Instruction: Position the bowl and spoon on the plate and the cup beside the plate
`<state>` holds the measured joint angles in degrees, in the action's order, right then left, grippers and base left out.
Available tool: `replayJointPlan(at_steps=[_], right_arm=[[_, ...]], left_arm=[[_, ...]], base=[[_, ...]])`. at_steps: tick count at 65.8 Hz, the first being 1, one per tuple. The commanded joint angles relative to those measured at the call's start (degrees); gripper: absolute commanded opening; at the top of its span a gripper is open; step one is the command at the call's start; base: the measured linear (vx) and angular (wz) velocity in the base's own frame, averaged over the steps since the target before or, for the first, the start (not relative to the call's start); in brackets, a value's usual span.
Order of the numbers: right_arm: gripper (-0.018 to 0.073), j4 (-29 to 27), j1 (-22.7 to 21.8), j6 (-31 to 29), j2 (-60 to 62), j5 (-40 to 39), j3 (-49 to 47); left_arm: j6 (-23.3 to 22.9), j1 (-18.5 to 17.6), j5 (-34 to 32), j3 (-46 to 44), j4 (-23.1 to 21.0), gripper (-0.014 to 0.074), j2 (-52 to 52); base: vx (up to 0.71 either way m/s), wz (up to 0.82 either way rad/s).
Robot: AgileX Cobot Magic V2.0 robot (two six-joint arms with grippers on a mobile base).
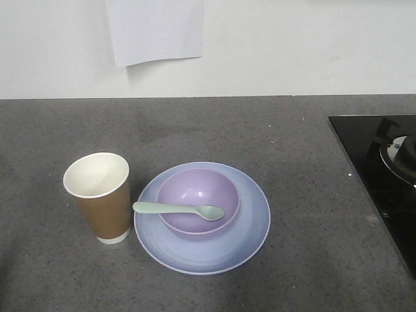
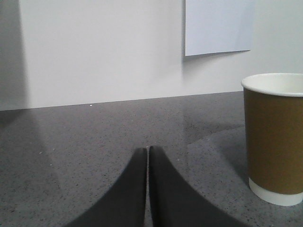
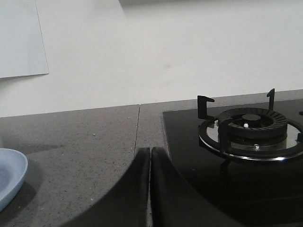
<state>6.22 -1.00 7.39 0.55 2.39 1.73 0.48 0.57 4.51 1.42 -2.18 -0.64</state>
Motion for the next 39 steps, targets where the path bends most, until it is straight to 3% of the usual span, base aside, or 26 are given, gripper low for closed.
replayJointPlan(at_steps=[1,39], right_arm=[[-0.0002,0.56,-0.31,-0.32,0.79,-4.26,0.76],[-0.0002,0.56,-0.31,-0.32,0.79,-4.26,0.76]], left_arm=[[-0.48,0.13,-3.89,1.75,-0.06,-0.0006,-0.96],[-0.48,0.13,-3.89,1.75,-0.06,-0.0006,-0.96]], base=[[0.0,0.0],[0.0,0.0]])
